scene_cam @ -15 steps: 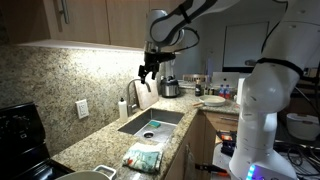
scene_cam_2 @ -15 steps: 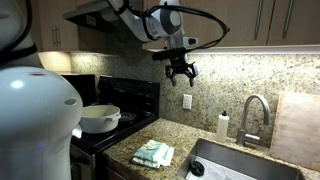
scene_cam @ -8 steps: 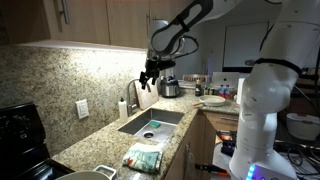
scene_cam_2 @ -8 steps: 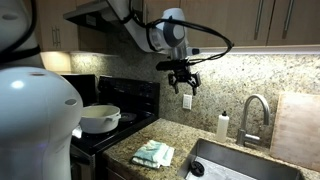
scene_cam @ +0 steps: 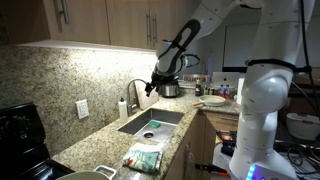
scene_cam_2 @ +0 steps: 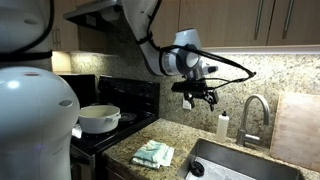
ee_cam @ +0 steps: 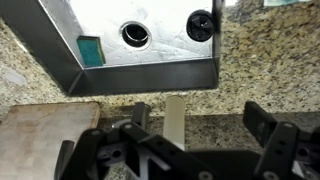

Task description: Turn the tap nozzle to the left

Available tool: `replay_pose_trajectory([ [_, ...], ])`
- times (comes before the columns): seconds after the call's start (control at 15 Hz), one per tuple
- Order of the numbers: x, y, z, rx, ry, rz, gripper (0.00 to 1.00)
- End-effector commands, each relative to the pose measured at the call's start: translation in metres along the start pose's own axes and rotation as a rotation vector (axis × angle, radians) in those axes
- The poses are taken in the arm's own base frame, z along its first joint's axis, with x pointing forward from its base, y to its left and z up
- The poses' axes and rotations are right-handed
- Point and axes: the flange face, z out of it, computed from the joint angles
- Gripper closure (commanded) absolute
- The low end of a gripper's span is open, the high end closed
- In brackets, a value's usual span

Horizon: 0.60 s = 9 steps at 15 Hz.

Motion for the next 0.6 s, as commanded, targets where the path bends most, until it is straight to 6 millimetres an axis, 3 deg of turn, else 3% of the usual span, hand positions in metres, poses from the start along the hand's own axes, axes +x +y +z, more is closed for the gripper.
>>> replay_pose_trajectory([
  [0.0,0.002,0.027,0.012,-0.045,0.031,-0.106,0.00],
  [0.2,0.010,0.049,0.010,-0.067,0.046,-0.217,0.00],
  [0.27,0.004,0.037,0.011,-0.051,0.019,-0.141,0.00],
  [0.53,0.010,0.048,0.008,-0.066,0.030,-0.186,0.00],
])
